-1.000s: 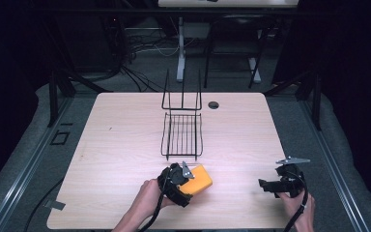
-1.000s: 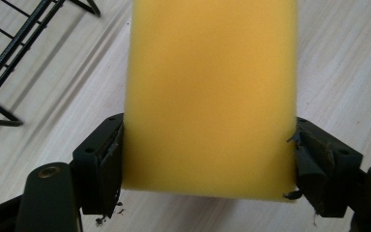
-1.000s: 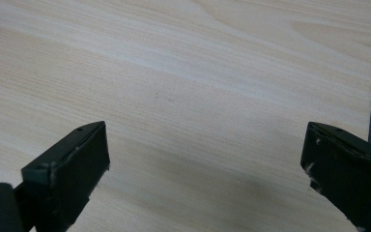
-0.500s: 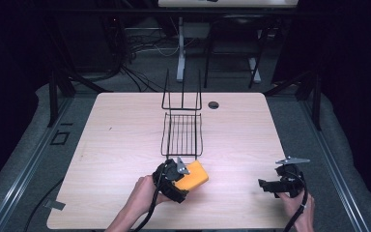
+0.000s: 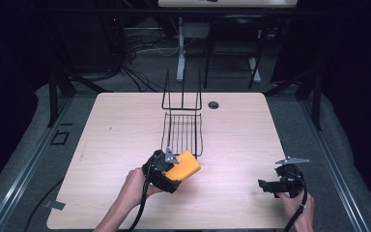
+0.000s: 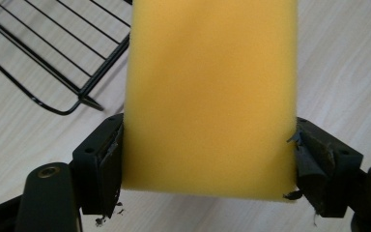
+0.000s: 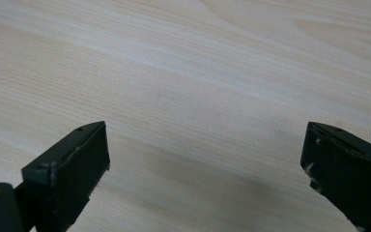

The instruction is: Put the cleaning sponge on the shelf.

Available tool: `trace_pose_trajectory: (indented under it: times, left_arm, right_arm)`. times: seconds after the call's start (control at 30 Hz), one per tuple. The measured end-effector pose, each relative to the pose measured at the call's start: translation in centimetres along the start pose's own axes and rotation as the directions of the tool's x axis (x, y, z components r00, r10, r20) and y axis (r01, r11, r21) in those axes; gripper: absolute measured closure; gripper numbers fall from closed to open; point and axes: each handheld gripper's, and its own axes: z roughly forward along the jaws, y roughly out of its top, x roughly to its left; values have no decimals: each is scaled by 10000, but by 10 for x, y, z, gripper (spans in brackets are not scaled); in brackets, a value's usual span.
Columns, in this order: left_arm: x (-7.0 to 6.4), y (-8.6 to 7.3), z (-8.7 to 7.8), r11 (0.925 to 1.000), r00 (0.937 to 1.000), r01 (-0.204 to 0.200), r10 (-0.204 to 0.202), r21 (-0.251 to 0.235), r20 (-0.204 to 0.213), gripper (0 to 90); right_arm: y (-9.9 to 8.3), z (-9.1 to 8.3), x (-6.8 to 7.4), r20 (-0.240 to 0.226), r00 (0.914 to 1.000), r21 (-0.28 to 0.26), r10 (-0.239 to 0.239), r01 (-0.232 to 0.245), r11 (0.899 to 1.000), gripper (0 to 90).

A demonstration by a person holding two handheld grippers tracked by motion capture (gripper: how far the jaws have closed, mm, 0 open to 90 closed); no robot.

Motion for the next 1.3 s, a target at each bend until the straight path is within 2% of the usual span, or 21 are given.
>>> trace_pose_trajectory:
  times: [0.13, 0.4, 0.57, 1.03, 1.07, 1.1, 1.13, 1.3]
  left_arm:
    - [9, 0, -2, 9997, 9997, 222, -223, -113, -58, 228]
    - [30, 5, -6, 9982, 9975, 534, -546, -287, -442, 228]
    - [37, 8, -8, 9978, 9957, 559, -583, -345, -720, 228]
    - [53, 13, -2, 9954, 9914, 833, -876, -476, -970, 228]
    - [54, 14, -1, 9951, 9913, 860, -903, -484, -959, 228]
    - [54, 15, -1, 9954, 9909, 838, -883, -474, -1012, 228]
    - [55, 16, 0, 9953, 9910, 840, -886, -483, -1008, 228]
    - [59, 20, 3, 9953, 9900, 818, -872, -524, -1109, 228]
  right_arm:
    - [0, 0, 0, -7, 10000, 5, 0, 0, 10000, 31]
    - [0, 0, 0, -15, 10000, -39, 3, -3, 10000, 31]
    - [0, 0, 0, -23, 10000, -30, 14, -14, 10000, 31]
    - [0, -1, 0, 33, 10000, 0, 1, -1, 10000, 32]
    - [1, -3, -1, 143, 9998, 191, -170, 167, 9997, 32]
    - [1, -3, -1, 132, 9998, 185, -165, 163, 9997, 32]
    - [0, 0, 0, -8, 10000, -53, 27, -27, 10000, 32]
    - [0, 0, 0, -34, 10000, -36, -30, 30, 10000, 32]
